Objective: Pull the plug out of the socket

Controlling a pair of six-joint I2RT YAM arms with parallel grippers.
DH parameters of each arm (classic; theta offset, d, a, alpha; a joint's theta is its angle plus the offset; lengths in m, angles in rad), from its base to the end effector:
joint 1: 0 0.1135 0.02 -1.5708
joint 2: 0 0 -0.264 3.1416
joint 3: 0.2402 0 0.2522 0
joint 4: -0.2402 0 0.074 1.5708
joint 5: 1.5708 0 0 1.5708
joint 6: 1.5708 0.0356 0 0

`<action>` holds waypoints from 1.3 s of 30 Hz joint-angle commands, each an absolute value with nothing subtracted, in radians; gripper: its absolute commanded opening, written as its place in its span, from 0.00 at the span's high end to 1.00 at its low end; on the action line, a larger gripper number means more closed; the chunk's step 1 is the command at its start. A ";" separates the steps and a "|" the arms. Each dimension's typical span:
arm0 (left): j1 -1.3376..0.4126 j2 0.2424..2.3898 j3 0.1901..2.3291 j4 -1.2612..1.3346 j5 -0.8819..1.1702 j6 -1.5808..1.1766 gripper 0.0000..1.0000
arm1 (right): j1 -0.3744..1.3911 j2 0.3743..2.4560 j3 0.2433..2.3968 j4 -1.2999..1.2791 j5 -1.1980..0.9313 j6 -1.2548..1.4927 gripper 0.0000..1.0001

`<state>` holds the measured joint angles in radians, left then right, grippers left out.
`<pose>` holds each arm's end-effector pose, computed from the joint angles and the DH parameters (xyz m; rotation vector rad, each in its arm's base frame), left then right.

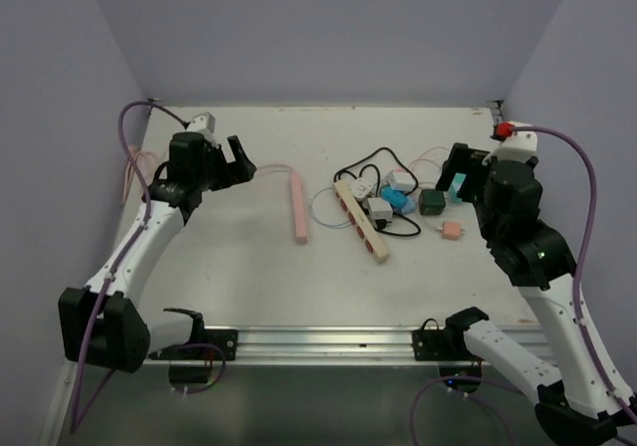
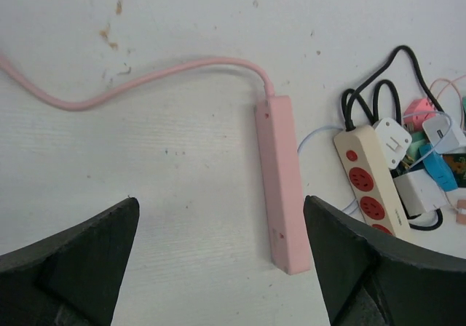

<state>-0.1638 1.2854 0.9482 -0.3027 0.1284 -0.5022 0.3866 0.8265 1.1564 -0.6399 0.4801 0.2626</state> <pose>0.2798 -0.0509 0.2771 -0.3074 2.2313 -0.5064 0.1488 0.0428 0.4116 0.2112 1.8326 0.0013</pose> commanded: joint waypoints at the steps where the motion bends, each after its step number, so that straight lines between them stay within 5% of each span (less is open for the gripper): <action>1: -0.161 1.151 1.072 -0.434 -0.027 -0.391 0.01 | 0.387 0.775 1.239 -0.638 0.589 0.175 0.01; 17: -0.173 0.948 1.589 -0.701 -0.486 -0.276 0.00 | 0.387 0.592 1.305 -0.514 0.735 -0.028 0.01; 39: -0.221 0.919 1.572 -0.678 -0.555 -0.256 0.00 | 0.387 0.586 1.272 -0.495 0.687 0.031 0.01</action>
<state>-0.2131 0.9207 1.5826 -0.6827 -0.5400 -0.2752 0.3866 0.5720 1.2797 -0.5388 0.7078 0.0055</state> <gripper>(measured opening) 0.994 0.987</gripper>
